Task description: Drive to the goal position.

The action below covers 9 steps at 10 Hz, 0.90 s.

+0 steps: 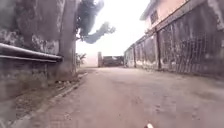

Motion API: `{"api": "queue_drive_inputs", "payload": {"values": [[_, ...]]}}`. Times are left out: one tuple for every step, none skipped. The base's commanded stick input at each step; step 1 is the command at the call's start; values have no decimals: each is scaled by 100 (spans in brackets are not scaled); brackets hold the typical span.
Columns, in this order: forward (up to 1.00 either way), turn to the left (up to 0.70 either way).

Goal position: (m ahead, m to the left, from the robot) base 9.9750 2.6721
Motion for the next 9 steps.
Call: {"api": "queue_drive_inputs", "payload": {"values": [[100, 0], [100, 0], [100, 0], [100, 0], [100, 0], [100, 0], [100, 0], [100, 0], [100, 0]]}}
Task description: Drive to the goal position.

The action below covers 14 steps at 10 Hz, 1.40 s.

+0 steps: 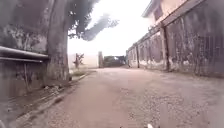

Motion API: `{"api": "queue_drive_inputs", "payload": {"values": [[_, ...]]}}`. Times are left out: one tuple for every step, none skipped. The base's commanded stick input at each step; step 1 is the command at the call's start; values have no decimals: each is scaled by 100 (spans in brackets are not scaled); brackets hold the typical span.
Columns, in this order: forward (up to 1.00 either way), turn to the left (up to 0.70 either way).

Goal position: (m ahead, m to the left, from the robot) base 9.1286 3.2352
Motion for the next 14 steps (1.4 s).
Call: {"api": "queue_drive_inputs", "payload": {"values": [[100, 0], [100, 0], [100, 0], [100, 0], [100, 0], [100, 0], [100, -11], [100, -23], [100, -30], [100, -37], [100, 0], [100, 0], [100, 0], [100, 0]]}}
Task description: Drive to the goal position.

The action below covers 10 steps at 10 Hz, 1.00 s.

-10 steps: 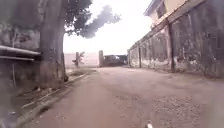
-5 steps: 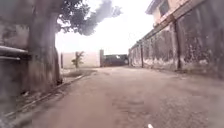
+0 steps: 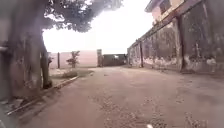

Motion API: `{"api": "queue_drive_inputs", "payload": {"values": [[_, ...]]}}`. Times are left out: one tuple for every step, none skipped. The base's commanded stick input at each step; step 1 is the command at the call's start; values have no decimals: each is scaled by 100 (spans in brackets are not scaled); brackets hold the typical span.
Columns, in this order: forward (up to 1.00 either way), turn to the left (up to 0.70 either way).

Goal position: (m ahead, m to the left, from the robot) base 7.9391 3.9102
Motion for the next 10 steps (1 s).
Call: {"api": "queue_drive_inputs", "payload": {"values": [[100, 0], [100, 0], [100, 0], [100, 0], [100, 0], [100, 0], [100, 0], [100, 0], [100, 0], [100, 0]]}}
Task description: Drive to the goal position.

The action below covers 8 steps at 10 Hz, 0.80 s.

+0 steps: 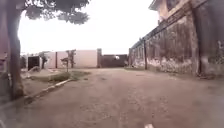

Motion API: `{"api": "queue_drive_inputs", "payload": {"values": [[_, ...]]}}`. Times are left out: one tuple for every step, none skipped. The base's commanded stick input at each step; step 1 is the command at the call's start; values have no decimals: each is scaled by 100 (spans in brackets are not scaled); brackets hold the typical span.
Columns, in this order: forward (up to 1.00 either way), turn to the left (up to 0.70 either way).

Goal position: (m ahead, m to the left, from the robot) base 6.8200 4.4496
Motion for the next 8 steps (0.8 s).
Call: {"api": "queue_drive_inputs", "payload": {"values": [[100, 0], [100, 0], [100, 0], [100, 0], [100, 0], [100, 0], [100, 0], [100, 0]]}}
